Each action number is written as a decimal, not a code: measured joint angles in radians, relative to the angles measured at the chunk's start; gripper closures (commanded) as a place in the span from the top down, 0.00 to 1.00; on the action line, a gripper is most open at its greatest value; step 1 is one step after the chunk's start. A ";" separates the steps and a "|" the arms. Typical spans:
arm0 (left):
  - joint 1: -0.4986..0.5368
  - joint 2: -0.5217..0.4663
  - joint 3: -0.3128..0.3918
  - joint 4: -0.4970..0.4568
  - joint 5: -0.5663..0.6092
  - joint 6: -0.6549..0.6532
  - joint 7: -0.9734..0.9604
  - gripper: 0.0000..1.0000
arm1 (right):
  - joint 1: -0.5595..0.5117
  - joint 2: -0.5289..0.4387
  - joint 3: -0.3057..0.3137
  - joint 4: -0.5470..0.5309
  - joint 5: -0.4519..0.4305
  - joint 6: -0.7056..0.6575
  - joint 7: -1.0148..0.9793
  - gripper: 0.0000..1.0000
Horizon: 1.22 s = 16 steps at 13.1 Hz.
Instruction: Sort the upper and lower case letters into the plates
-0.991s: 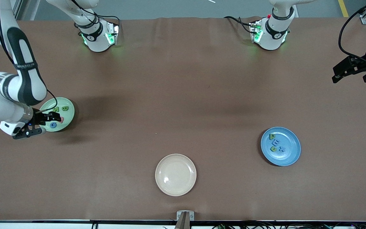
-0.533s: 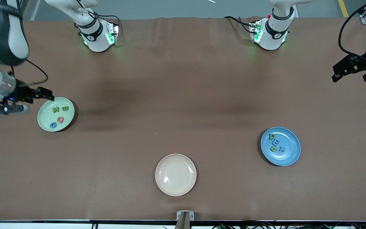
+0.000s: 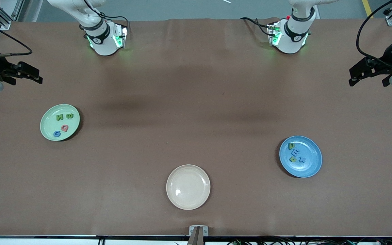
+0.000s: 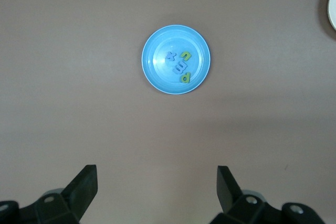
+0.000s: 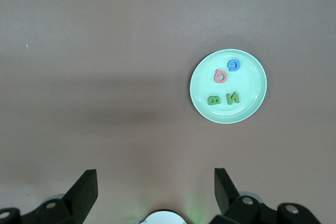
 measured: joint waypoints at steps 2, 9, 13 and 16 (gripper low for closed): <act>0.003 -0.002 0.004 0.003 0.000 -0.008 0.000 1.00 | 0.016 0.006 0.004 0.047 -0.001 0.000 0.038 0.99; 0.002 0.010 0.003 0.002 0.000 -0.009 0.000 1.00 | 0.016 0.130 -0.003 0.270 -0.010 -0.002 0.048 1.00; -0.003 0.010 -0.005 -0.002 0.000 -0.014 0.000 1.00 | 0.013 0.144 -0.006 0.283 -0.010 -0.006 0.050 1.00; -0.003 0.009 -0.006 -0.001 -0.019 -0.019 -0.022 1.00 | 0.010 0.144 -0.010 0.289 -0.010 -0.006 0.051 1.00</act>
